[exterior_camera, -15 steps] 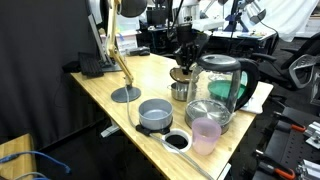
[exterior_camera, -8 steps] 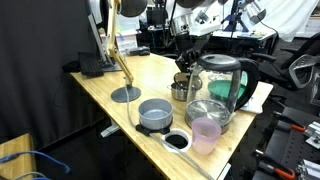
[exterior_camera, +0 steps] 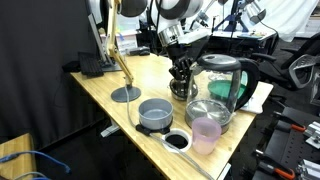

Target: Remove the lid from the gray pot then pour some contents from the pink cup into the gray pot

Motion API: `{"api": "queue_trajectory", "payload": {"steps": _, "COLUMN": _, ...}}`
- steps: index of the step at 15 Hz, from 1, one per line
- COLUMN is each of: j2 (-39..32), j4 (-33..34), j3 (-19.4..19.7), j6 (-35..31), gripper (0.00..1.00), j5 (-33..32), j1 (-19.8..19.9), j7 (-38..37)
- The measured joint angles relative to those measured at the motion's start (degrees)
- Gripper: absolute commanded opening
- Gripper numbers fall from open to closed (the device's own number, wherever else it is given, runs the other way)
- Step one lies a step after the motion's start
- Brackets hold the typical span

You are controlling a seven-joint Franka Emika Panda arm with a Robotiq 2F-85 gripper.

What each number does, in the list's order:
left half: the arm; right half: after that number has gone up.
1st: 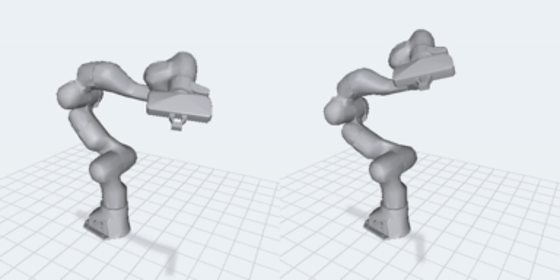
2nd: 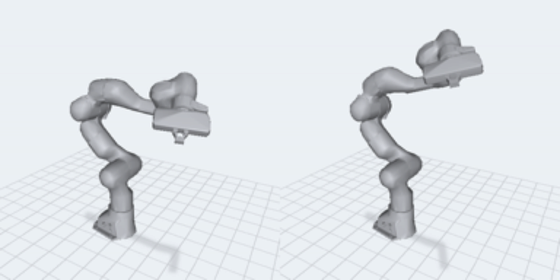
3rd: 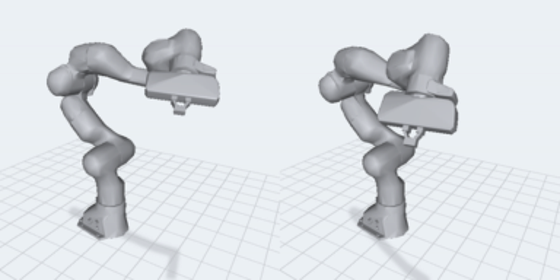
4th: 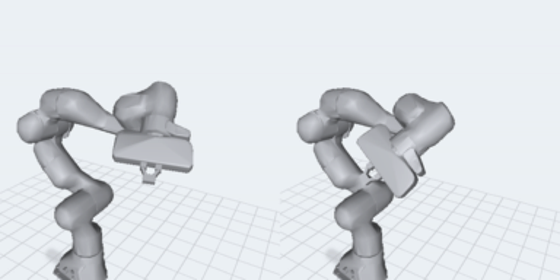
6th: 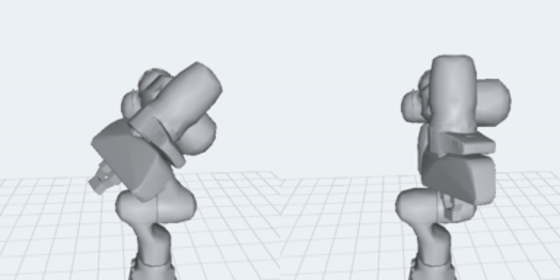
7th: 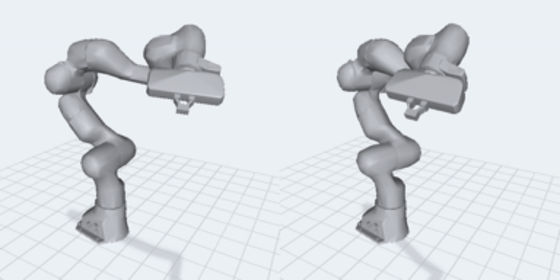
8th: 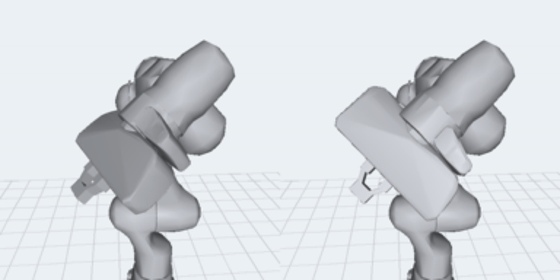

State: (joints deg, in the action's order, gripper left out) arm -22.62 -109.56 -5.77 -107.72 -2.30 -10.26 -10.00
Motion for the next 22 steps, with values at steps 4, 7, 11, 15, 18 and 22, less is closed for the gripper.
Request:
{"api": "queue_trajectory", "payload": {"steps": 4, "j2": -2.60, "j4": 3.09, "j3": -0.01, "j6": 2.16, "gripper": 0.12, "j5": -0.03, "j1": -0.70, "j7": 0.00}}
{"api": "queue_trajectory", "payload": {"steps": 7, "j2": -3.66, "j4": 4.51, "j3": -0.01, "j6": 3.09, "gripper": 0.16, "j5": -0.03, "j1": -0.95, "j7": 0.00}}
{"api": "queue_trajectory", "payload": {"steps": 11, "j2": -4.65, "j4": 5.74, "j3": -0.01, "j6": 4.09, "gripper": 0.28, "j5": -0.03, "j1": -1.28, "j7": -0.01}}
{"api": "queue_trajectory", "payload": {"steps": 15, "j2": -6.25, "j4": 7.09, "j3": -0.01, "j6": 4.47, "gripper": 0.70, "j5": -0.13, "j1": -1.66, "j7": -0.56}}
{"api": "queue_trajectory", "payload": {"steps": 18, "j2": -7.53, "j4": 7.63, "j3": -0.02, "j6": 4.52, "gripper": 0.92, "j5": -0.13, "j1": -1.91, "j7": -0.67}}
{"api": "queue_trajectory", "payload": {"steps": 22, "j2": -7.90, "j4": 8.53, "j3": -0.01, "j6": 4.52, "gripper": 1.00, "j5": -0.14, "j1": -2.55, "j7": -0.74}}
